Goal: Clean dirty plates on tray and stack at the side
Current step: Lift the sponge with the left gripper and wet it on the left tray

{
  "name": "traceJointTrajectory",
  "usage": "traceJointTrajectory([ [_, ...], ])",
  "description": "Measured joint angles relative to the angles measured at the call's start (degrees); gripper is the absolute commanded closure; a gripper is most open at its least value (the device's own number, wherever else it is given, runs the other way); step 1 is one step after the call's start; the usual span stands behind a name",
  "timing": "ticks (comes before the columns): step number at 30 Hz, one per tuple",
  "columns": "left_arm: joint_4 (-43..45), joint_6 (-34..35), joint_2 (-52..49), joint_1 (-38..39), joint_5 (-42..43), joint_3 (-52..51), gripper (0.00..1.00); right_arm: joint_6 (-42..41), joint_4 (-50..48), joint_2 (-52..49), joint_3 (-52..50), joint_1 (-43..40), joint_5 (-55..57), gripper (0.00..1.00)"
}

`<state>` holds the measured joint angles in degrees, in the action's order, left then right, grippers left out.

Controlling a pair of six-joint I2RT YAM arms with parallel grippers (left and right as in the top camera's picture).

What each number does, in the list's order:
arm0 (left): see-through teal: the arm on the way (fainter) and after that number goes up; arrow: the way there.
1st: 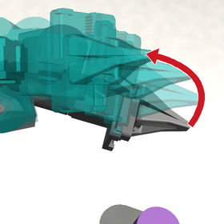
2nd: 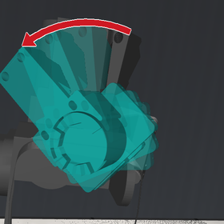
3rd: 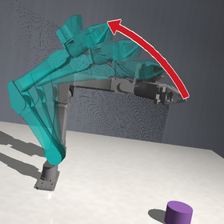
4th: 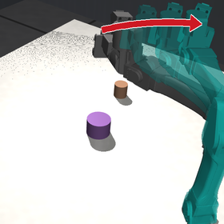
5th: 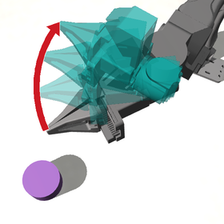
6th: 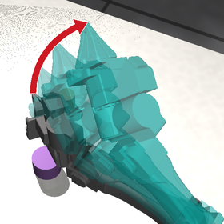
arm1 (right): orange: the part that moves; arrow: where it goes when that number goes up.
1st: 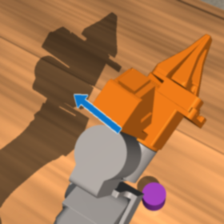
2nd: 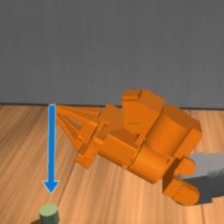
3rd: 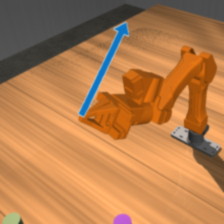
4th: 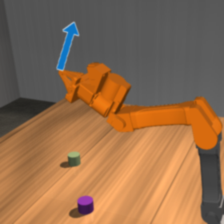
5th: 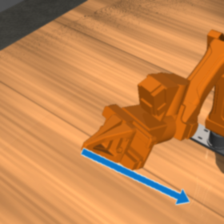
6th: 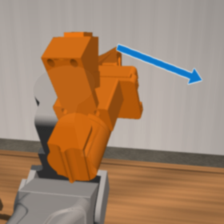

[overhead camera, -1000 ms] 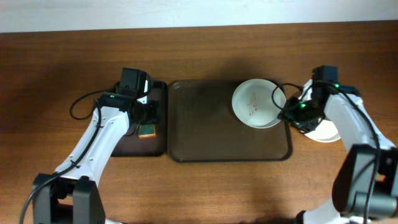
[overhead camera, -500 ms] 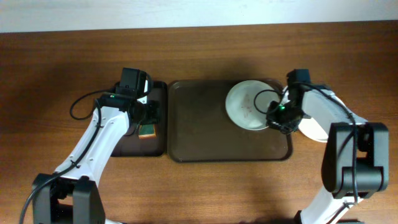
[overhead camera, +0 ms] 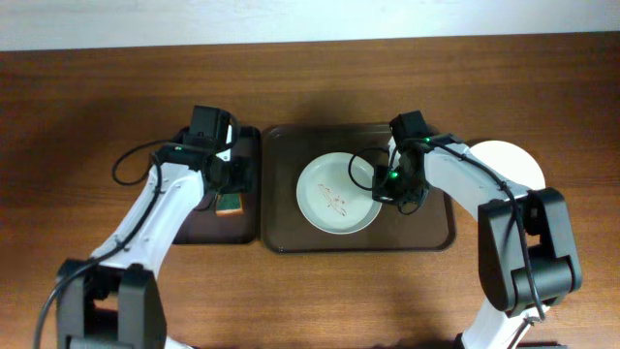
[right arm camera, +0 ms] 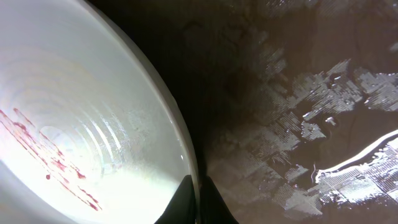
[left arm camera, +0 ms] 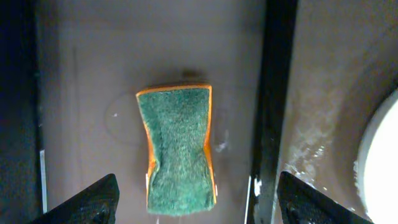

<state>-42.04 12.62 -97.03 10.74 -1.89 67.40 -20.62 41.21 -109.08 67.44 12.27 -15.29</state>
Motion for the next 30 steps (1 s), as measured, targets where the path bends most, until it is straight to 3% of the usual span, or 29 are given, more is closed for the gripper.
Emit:
traceJointTrajectory([
  [8, 2.23, 0.0, -8.59, 0.0, 0.0, 0.0, 0.28, 0.0, -0.07, 0.0, 0.0, 0.0, 0.0, 0.96],
  [9, 2.25, 0.0, -9.57, 0.0, 0.0, 0.0, 0.34, 0.02, -0.07, 0.0, 0.0, 0.0, 0.0, 0.96],
  [12, 2.25, 0.22, -11.56, 0.0, -0.02, 0.0, 0.91, 0.0, -0.09, 0.0, 0.0, 0.0, 0.0, 0.96],
  [13, 2.25, 0.31, -11.82, 0.0, -0.13, 0.0, 1.0, 0.02, -0.09, 0.0, 0.0, 0.0, 0.0, 0.96],
  [24, 2.19, 0.0, -11.56, -0.24, -0.11, 2.19, 1.0, 0.0, -0.09, 0.0, 0.0, 0.0, 0.0, 0.96],
  [30, 2.12, 0.02, -3.87, -1.49, -0.02, 2.32, 1.0, 0.02, -0.11, 0.0, 0.0, 0.0, 0.0, 0.96],
])
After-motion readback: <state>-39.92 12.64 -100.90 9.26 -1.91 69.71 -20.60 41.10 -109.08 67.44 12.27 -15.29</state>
